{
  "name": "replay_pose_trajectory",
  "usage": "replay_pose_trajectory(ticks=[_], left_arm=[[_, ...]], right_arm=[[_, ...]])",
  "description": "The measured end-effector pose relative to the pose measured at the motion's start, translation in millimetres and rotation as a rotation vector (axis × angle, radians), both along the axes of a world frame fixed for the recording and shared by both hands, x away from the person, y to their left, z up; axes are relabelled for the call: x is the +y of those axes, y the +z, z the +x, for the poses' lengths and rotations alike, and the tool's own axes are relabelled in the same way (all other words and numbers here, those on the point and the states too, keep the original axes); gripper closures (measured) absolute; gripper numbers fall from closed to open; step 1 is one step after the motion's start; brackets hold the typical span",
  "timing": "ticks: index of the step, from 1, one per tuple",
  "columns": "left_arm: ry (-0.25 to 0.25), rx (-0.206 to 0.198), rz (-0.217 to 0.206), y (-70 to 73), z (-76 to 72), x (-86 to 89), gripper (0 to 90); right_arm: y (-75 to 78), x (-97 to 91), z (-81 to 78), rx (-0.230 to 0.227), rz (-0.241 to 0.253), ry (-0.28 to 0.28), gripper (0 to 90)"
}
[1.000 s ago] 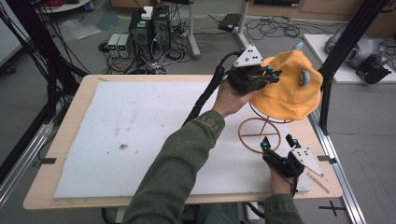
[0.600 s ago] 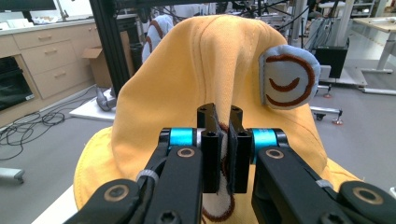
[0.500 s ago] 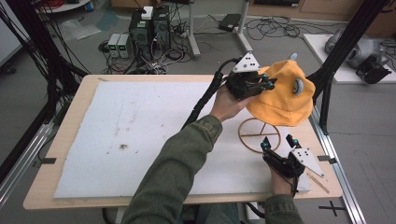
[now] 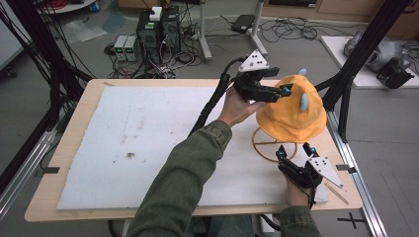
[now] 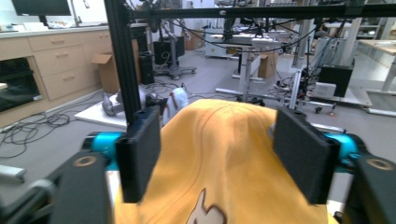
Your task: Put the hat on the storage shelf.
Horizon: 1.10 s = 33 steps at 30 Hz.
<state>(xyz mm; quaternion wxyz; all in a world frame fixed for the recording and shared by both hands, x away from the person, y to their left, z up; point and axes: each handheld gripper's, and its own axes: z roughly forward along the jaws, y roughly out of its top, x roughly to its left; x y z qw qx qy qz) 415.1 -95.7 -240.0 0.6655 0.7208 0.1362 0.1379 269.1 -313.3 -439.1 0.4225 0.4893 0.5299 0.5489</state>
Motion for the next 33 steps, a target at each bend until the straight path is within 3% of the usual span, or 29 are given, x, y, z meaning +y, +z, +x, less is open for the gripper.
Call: replay_pose_trajectory(ticks=[8, 14, 17, 22, 27, 31, 33], left_arm=[[0.078, -0.024, -0.006, 5.5, -2.1, 19.6, 23.5], [0.188, -0.055, -0.024, 14.2, -9.3, 54.7, 20.9], [0.270, -0.076, -0.028, 18.5, -15.5, 83.5, 20.9], [0.427, -0.097, -0.078, 17.1, -36.0, 145.0, 19.8], [0.609, -0.098, -0.079, 1.7, -58.9, 210.0, 18.3], [0.726, -0.069, -0.099, -13.0, -77.5, 256.4, 17.4], [0.790, -0.060, -0.086, -21.3, -86.9, 276.8, 17.0]], right_arm=[[-0.4, 1.4, 0.2, 0.006, -0.005, 0.002, 12.7], [-0.9, 1.5, 1.6, 0.009, -0.004, 0.003, 12.7], [-0.7, 2.1, 1.1, 0.013, -0.002, 0.004, 12.7], [-0.9, 1.2, 1.5, 0.011, 0.005, -0.005, 12.6], [-1.0, 1.5, 2.7, 0.012, 0.027, -0.009, 12.7], [-0.9, 2.0, 3.7, 0.010, 0.018, -0.005, 12.7], [-1.2, 3.0, 4.7, 0.017, 0.026, -0.005, 12.7]])
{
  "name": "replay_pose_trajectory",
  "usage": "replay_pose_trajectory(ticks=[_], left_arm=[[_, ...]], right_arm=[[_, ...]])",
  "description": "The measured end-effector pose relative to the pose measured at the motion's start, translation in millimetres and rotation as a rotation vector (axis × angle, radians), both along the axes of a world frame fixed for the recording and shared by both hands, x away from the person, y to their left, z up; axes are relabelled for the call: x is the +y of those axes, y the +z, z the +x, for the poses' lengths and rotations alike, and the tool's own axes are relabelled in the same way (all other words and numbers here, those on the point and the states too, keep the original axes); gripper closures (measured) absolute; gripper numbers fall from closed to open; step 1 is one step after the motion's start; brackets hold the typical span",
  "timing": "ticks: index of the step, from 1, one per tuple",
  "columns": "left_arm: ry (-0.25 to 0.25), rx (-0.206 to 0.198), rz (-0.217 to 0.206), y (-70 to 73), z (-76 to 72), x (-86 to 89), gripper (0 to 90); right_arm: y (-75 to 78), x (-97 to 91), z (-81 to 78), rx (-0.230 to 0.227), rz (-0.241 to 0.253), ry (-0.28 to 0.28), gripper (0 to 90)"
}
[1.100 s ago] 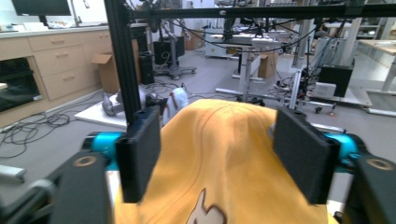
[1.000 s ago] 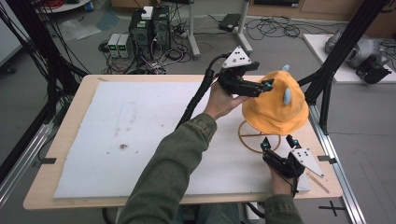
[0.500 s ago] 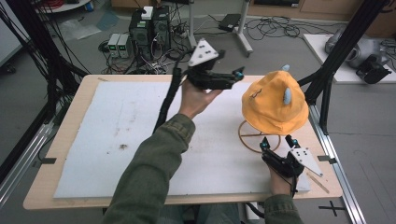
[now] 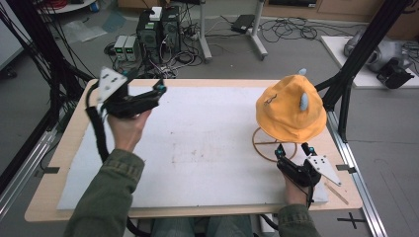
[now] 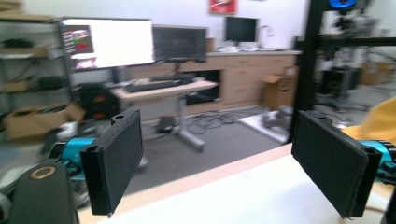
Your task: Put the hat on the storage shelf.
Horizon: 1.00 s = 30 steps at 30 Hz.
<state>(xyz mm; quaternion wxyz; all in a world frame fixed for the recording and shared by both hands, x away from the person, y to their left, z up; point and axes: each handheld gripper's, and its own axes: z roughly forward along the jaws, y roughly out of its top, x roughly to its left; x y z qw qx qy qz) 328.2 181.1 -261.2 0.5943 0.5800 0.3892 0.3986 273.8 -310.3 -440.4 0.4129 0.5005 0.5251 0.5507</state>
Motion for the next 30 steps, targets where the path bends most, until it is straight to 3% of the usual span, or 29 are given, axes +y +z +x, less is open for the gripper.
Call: replay_pose_trajectory(ticks=[6, 10, 13, 18, 21, 25, 30], left_arm=[[0.195, -0.020, 0.002, -31.1, -33.6, 45.8, 16.2], [0.299, -0.037, -0.019, -57.9, -55.5, 60.4, 16.2], [0.348, -0.027, -0.039, -79.6, -65.3, 68.0, 16.2], [0.413, 0.041, 0.012, -117.7, -71.8, 76.2, 16.2], [0.448, 0.066, 0.017, -134.7, -74.8, 77.9, 16.2], [0.462, 0.105, 0.036, -146.2, -71.8, 81.2, 16.2], [0.474, 0.108, 0.016, -153.1, -68.2, 86.8, 16.2]], right_arm=[[0.8, 4.3, 2.8, -0.011, -0.014, -0.001, 12.6], [1.5, 6.0, 2.2, -0.019, -0.022, -0.011, 12.6], [1.0, 6.1, 2.0, -0.021, -0.029, -0.017, 12.6], [0.5, 5.8, 0.7, -0.028, -0.039, -0.024, 12.6], [1.1, 5.0, -1.0, -0.042, -0.041, -0.026, 12.6], [0.7, 4.0, -2.2, -0.040, -0.034, -0.032, 12.5], [0.6, 4.1, -2.3, -0.040, -0.035, -0.028, 12.6]])
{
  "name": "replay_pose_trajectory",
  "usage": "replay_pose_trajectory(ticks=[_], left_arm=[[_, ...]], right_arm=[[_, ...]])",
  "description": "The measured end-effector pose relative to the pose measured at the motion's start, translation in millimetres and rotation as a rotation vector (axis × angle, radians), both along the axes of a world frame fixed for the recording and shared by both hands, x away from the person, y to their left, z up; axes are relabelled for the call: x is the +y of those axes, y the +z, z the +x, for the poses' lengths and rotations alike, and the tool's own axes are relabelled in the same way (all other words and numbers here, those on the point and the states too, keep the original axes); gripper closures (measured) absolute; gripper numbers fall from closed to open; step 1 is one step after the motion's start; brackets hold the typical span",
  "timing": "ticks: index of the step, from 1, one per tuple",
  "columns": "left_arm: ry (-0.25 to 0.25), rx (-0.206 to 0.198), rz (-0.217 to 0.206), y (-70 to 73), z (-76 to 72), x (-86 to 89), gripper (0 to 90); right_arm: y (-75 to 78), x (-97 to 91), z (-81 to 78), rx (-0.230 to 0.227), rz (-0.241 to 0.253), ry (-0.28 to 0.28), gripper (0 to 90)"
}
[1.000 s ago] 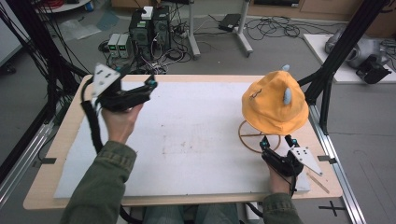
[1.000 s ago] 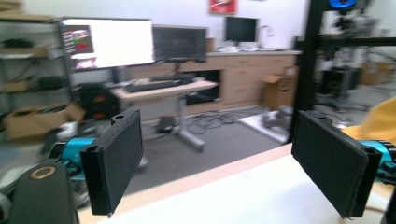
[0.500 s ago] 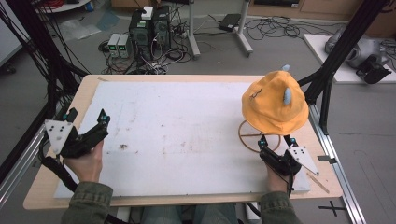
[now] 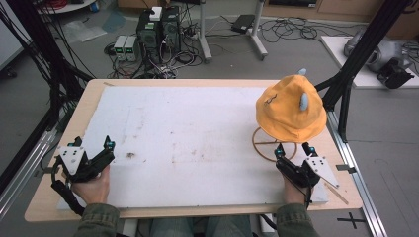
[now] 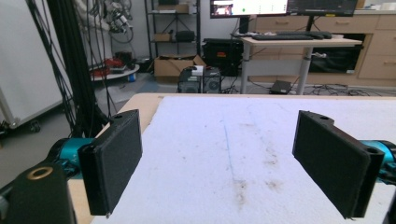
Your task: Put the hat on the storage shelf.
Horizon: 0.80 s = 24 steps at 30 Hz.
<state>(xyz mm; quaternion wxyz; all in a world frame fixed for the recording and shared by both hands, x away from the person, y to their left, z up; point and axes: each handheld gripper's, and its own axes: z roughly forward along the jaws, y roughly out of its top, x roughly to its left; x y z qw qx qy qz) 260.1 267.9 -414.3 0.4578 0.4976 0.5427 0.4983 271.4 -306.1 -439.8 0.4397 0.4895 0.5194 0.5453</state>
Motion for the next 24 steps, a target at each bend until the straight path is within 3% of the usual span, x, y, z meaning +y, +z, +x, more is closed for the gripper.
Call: replay_pose_trajectory(ticks=[10, 24], left_arm=[[-0.009, -0.012, 0.017, -2.3, 3.5, -5.1, 16.4], [-0.018, 0.007, 0.013, -3.6, 8.6, -6.9, 16.4]], right_arm=[[-0.3, -0.8, -0.9, 0.003, -0.001, 0.000, 12.5], [-0.9, -0.8, -0.3, 0.012, -0.003, 0.005, 12.6]])
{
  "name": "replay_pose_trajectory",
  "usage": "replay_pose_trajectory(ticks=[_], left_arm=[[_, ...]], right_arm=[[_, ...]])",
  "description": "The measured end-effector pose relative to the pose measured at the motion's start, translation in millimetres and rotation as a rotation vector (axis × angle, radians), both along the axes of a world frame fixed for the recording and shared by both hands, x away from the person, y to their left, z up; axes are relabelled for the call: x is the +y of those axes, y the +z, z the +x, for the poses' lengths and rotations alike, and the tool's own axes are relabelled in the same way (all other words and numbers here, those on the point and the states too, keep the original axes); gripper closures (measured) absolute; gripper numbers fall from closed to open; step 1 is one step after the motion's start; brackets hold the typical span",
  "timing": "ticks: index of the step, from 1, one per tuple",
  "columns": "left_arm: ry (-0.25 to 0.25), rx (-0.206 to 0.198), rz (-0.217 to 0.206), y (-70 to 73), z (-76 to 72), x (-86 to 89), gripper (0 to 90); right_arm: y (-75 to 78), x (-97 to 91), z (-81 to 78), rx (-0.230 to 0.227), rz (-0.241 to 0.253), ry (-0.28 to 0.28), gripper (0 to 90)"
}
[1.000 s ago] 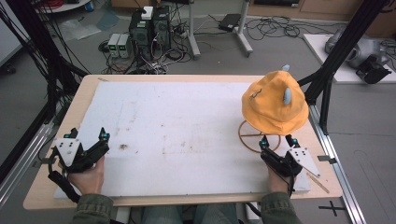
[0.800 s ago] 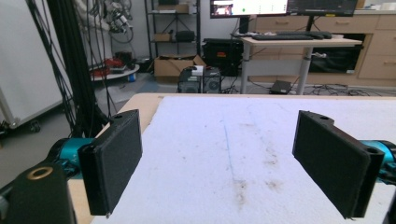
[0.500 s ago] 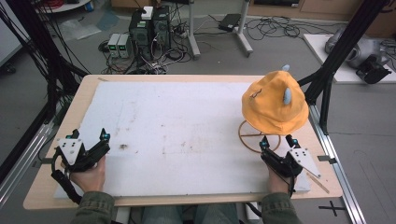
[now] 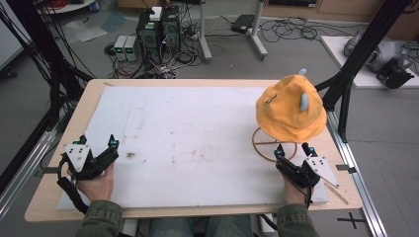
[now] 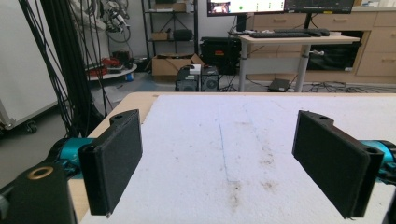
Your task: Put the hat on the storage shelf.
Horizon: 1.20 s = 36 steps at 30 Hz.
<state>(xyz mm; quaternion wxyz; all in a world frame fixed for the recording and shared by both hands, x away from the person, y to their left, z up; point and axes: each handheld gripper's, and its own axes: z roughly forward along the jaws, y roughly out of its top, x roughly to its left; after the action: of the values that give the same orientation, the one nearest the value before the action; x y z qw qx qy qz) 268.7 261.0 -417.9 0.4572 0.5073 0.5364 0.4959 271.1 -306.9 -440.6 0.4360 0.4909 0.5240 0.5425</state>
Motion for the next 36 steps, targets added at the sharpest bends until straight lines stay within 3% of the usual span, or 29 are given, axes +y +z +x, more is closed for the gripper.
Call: replay_pose_trajectory(ticks=[17, 36], left_arm=[[-0.006, -0.003, -0.003, -0.9, 1.8, -2.2, 16.4], [0.023, 0.005, -0.014, -5.4, -2.3, 5.3, 16.5]], right_arm=[[-0.9, -3.9, -2.8, 0.007, -0.003, -0.004, 12.6], [-1.1, -1.4, -1.1, 0.011, -0.012, 0.006, 12.6]])
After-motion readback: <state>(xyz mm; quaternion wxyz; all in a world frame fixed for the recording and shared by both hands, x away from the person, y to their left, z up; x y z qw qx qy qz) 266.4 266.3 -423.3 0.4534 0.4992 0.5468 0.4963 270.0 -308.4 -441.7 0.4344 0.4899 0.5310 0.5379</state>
